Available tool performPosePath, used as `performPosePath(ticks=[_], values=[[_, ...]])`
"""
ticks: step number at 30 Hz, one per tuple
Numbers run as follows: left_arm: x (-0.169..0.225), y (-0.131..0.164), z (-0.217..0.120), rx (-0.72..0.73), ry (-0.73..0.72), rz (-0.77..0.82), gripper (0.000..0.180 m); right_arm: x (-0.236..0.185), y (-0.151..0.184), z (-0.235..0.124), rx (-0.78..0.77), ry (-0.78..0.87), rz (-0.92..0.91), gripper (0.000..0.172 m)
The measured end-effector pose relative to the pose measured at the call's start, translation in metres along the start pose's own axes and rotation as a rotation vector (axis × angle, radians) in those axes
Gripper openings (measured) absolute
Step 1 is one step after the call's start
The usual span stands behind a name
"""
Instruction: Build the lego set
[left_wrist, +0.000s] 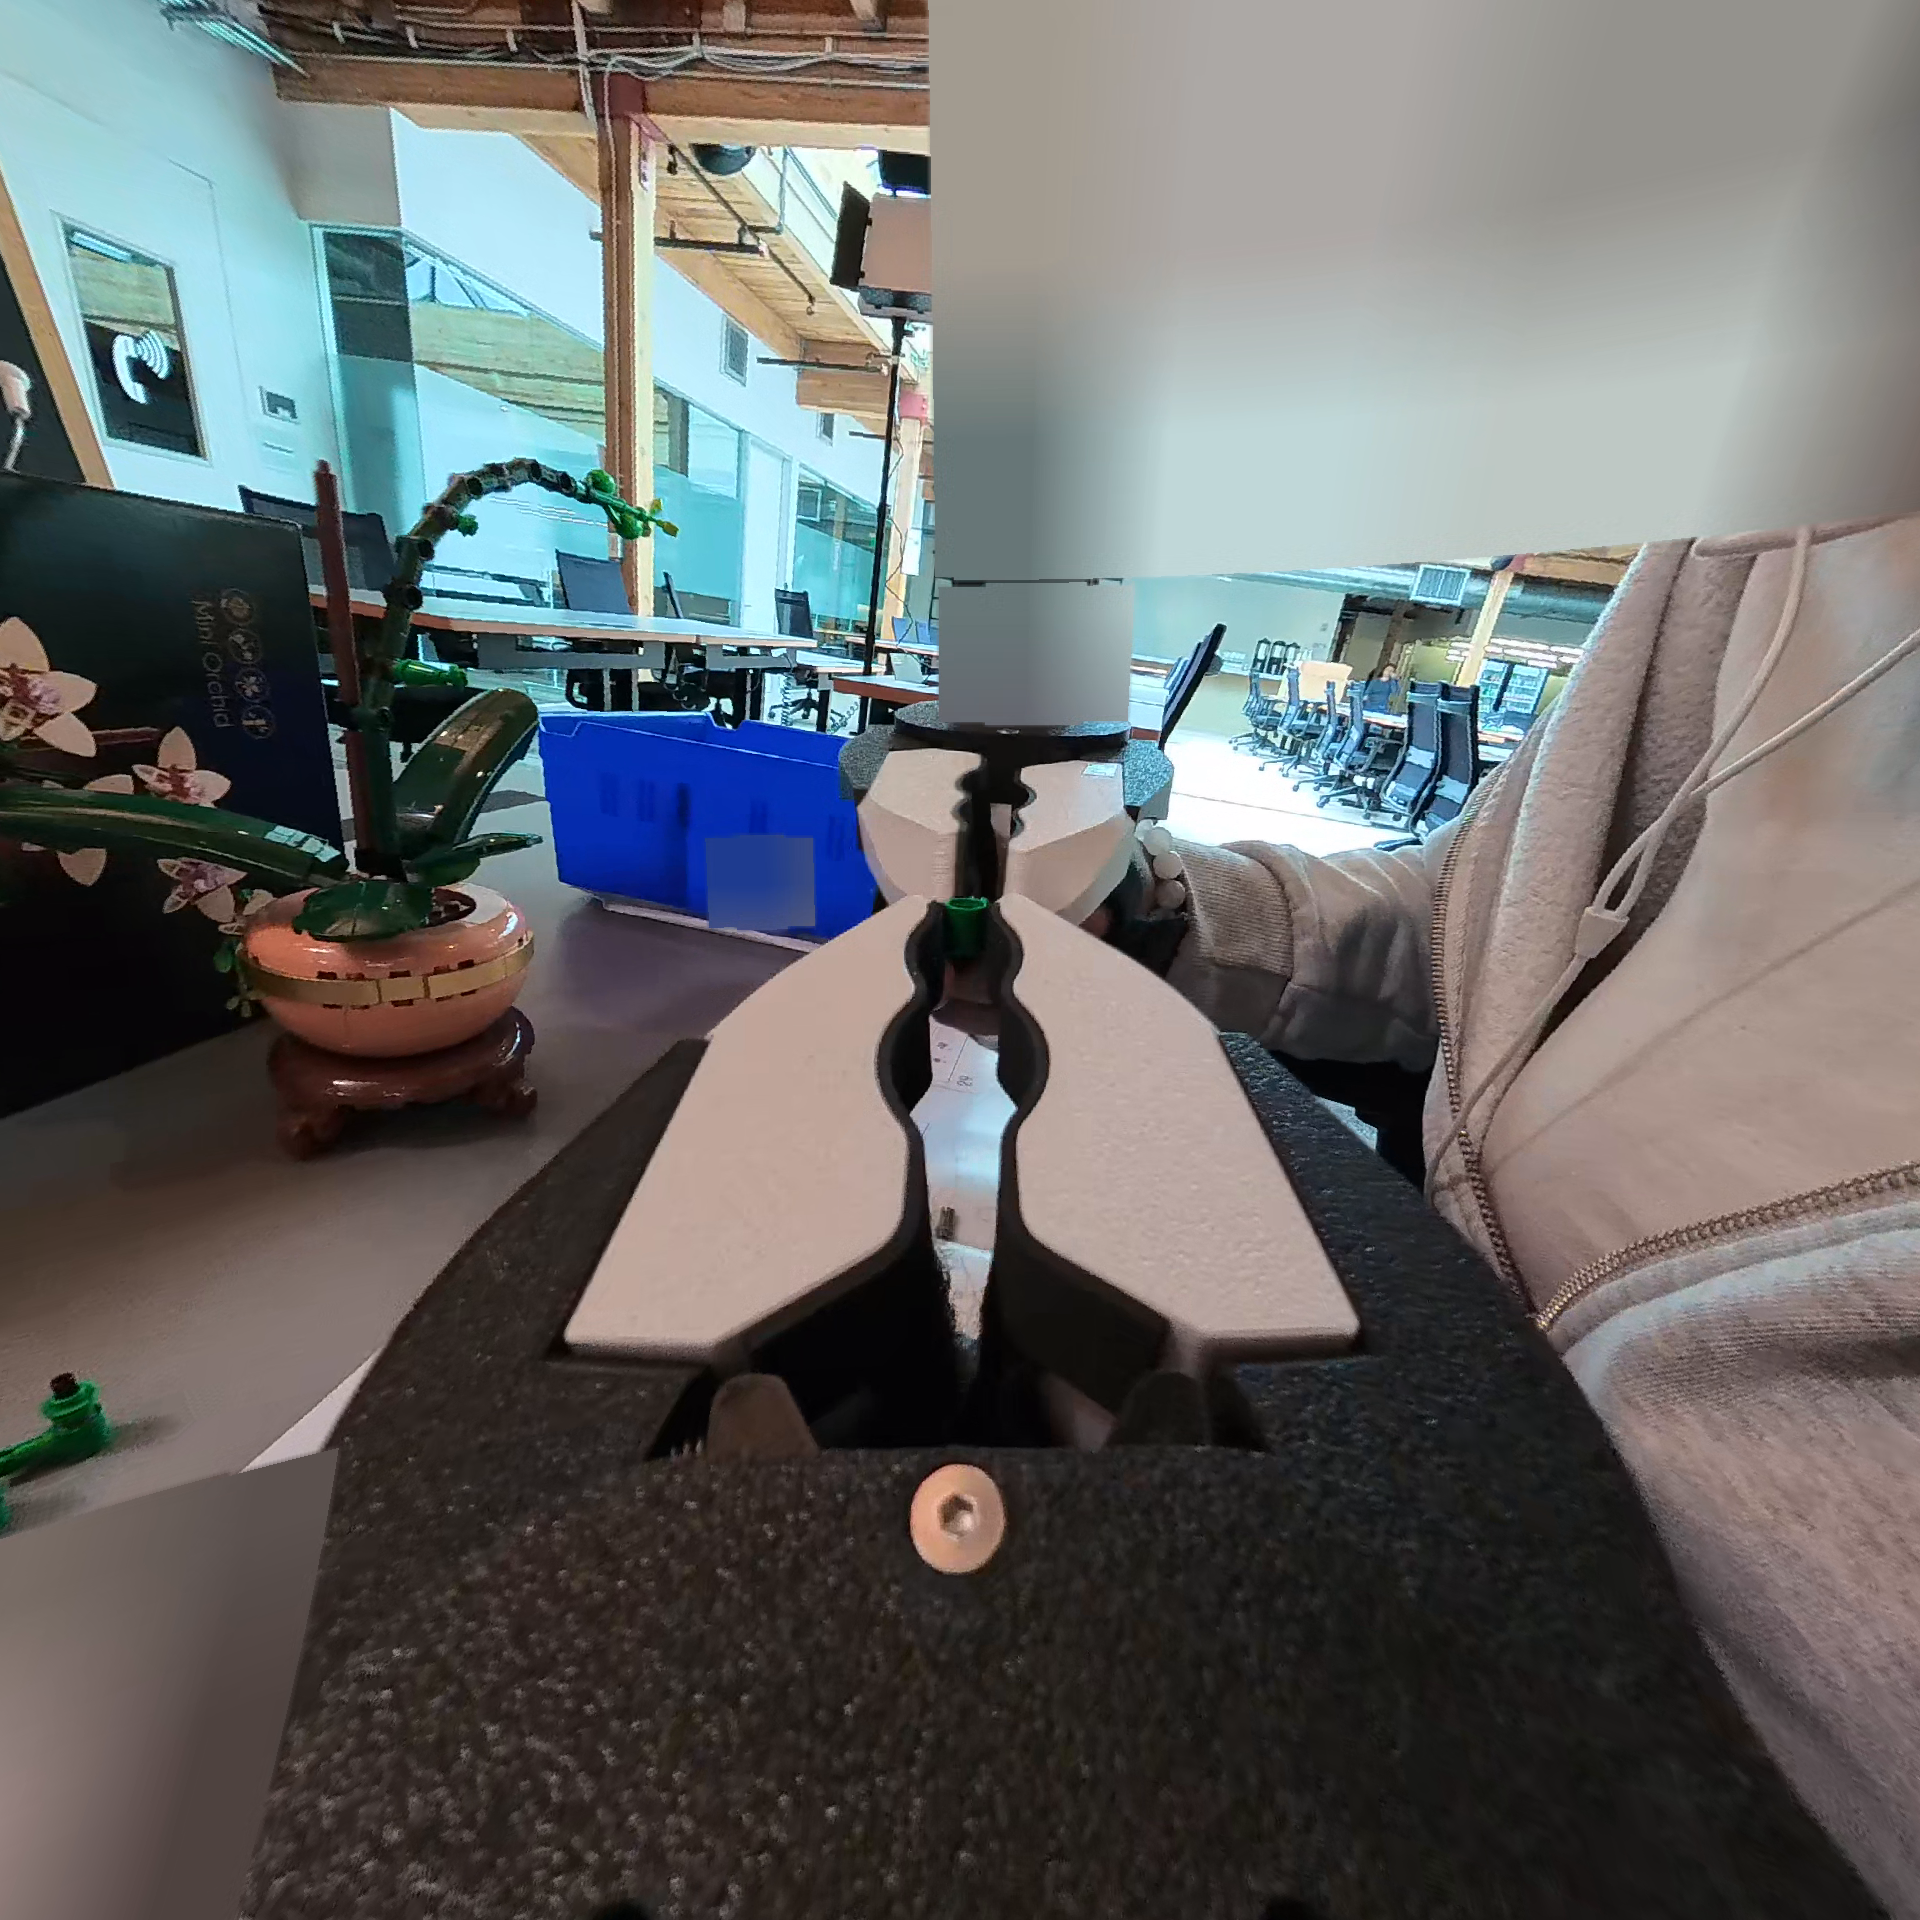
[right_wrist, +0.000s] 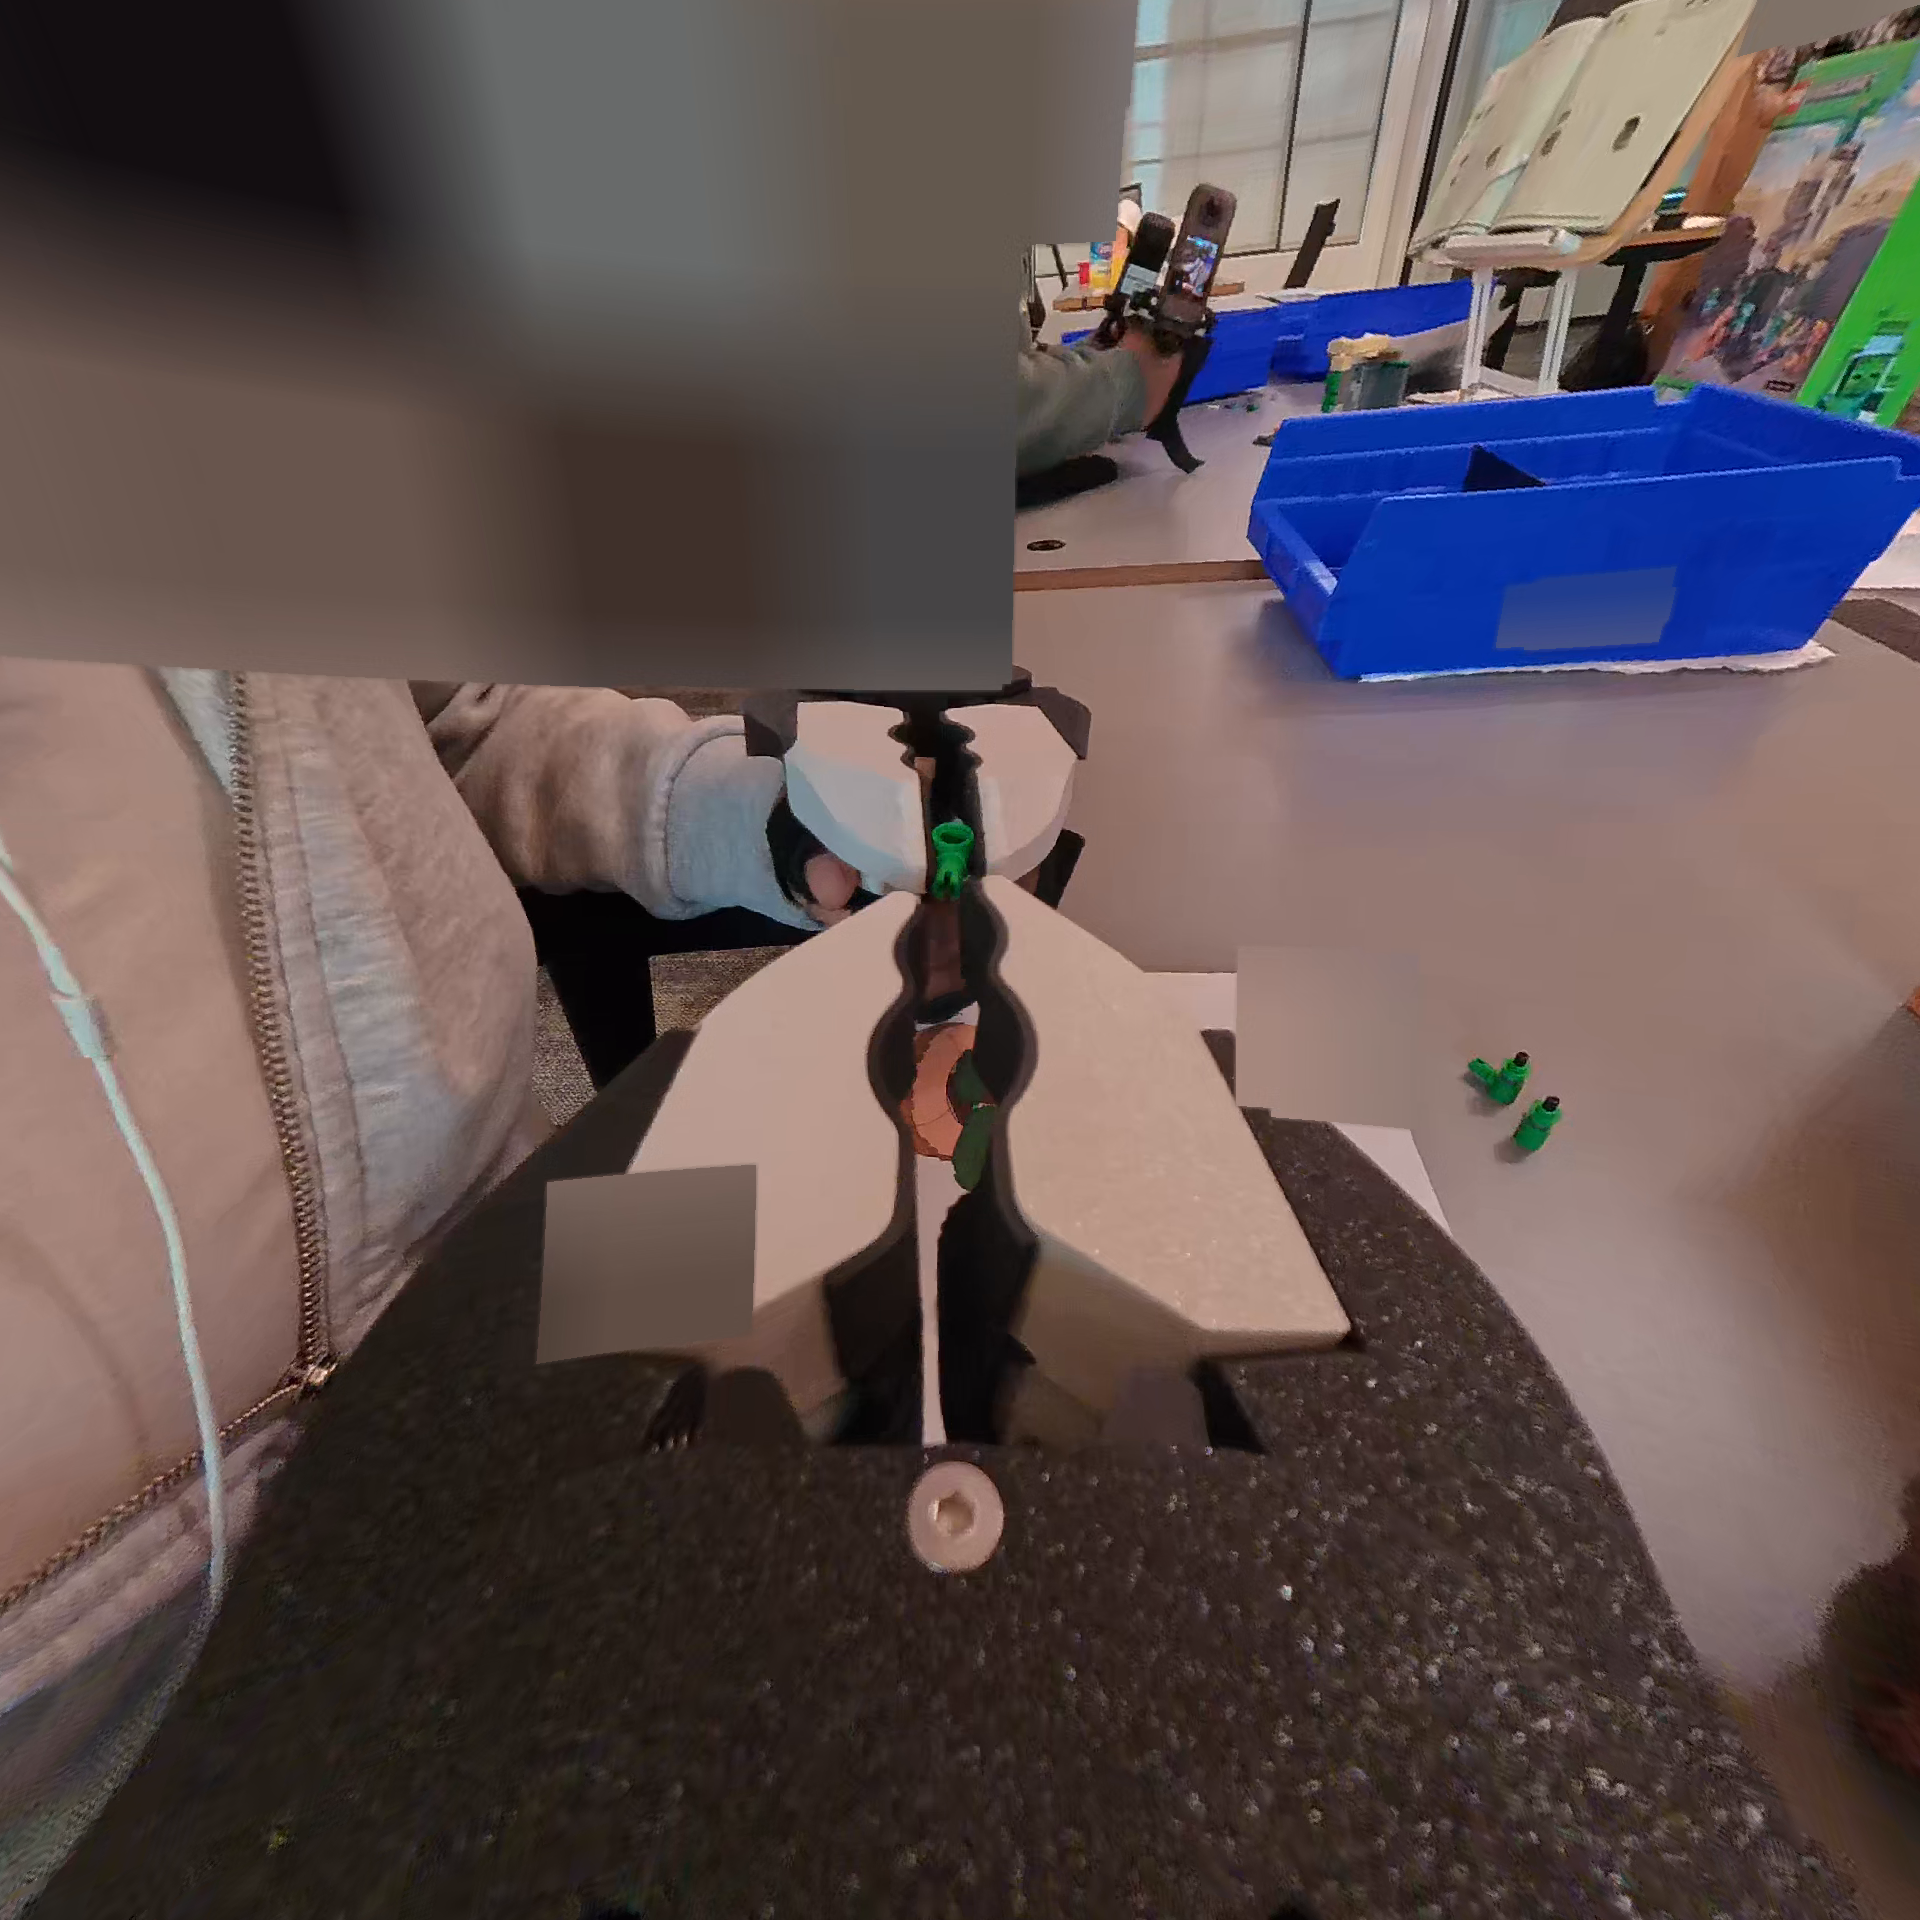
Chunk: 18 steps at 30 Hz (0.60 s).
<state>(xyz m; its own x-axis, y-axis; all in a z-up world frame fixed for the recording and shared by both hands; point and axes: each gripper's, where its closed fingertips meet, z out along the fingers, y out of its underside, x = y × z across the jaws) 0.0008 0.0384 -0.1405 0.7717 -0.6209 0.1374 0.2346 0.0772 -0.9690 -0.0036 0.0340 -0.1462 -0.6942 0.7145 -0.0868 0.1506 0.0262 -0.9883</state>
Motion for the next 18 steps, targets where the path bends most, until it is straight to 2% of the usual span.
performPosePath(ticks=[18], values=[[0.0027, 0.0046, 0.0002, -0.031, 0.028, -0.014, 0.006, -0.0023, 0.0047, 0.0004, -0.007, -0.057, 0.045, 0.004]])
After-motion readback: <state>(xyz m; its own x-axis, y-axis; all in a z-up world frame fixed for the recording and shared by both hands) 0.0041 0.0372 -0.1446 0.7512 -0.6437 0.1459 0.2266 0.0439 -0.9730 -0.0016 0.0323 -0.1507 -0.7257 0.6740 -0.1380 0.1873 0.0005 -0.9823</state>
